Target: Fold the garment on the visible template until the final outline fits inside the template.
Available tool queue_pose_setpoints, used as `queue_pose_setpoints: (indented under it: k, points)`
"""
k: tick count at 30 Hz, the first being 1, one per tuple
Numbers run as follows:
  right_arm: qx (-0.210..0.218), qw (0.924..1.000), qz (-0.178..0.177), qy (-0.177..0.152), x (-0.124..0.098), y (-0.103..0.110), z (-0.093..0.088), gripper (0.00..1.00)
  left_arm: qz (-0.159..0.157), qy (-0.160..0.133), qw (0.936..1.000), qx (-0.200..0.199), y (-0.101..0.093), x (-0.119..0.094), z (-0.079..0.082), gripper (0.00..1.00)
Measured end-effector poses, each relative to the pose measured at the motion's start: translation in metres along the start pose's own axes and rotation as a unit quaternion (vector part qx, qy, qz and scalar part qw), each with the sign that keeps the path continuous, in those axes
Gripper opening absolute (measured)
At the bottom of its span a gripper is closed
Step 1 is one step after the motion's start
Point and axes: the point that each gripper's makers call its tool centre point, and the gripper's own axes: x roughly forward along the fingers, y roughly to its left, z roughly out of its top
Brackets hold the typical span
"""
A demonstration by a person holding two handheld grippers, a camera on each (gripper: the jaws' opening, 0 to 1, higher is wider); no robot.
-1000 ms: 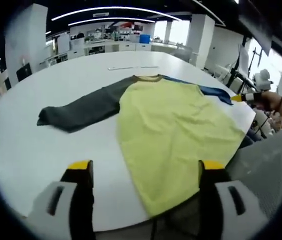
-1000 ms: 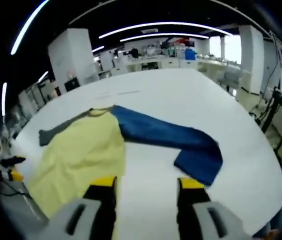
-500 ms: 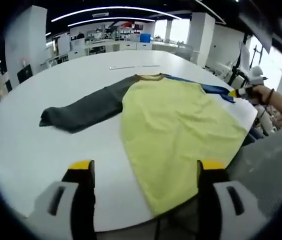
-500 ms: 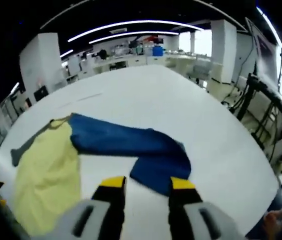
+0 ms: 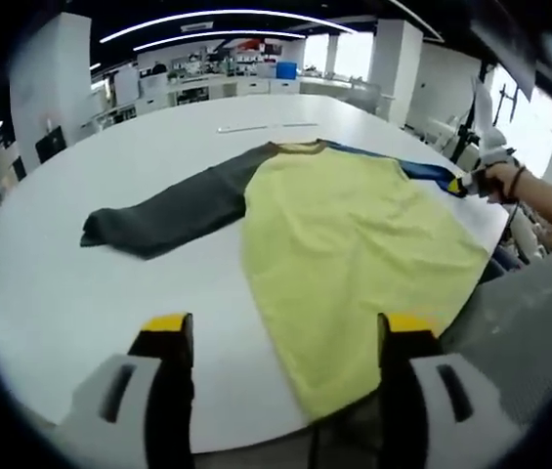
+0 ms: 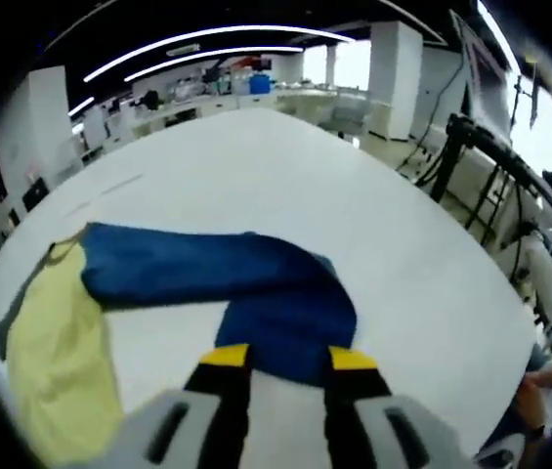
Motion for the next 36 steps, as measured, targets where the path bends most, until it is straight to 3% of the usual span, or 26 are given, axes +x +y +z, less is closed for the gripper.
queue_pose_setpoints:
  k: [5, 9, 11, 14, 17, 25, 31, 36]
  points:
    - [0.003, 1.0, 0.002, 0.0, 0.002, -0.004, 0.002, 0.21, 0.003, 0.009, 0.9999, -0.004, -0.001, 0.0, -0.004, 0.72]
    - [0.014, 0.9999, 0.004, 0.001, -0.003, -0.012, -0.001, 0.02, 0.001, 0.009, 0.9999, -0.008, -0.005, 0.0, -0.003, 0.7]
    - [0.017, 0.9997, 0.016, 0.0, -0.003, -0.016, -0.001, 0.0, -0.001, 0.007, 0.9999, -0.008, -0.006, 0.001, -0.001, 0.7]
    - [-0.019, 0.999, 0.039, 0.007, -0.006, -0.011, -0.001, 0.0, -0.001, 0.006, 1.0, -0.006, -0.008, 0.002, 0.003, 0.69]
    - [-0.059, 0.9974, 0.04, 0.01, -0.002, -0.02, 0.002, 0.0, -0.001, 0.003, 1.0, -0.005, -0.007, 0.003, 0.007, 0.68]
    - [-0.099, 0.9939, 0.048, -0.005, -0.022, -0.038, 0.024, 0.0, -0.006, -0.006, 0.9999, -0.008, -0.011, 0.005, 0.011, 0.66]
    - [-0.208, 0.9771, 0.039, -0.019, -0.033, -0.051, 0.043, 0.0, -0.01, -0.007, 0.9999, 0.01, -0.007, 0.006, 0.017, 0.67]
    - [-0.222, 0.974, 0.043, -0.016, -0.036, -0.056, 0.05, 0.0, -0.01, -0.011, 0.9998, 0.01, -0.007, 0.008, 0.021, 0.66]
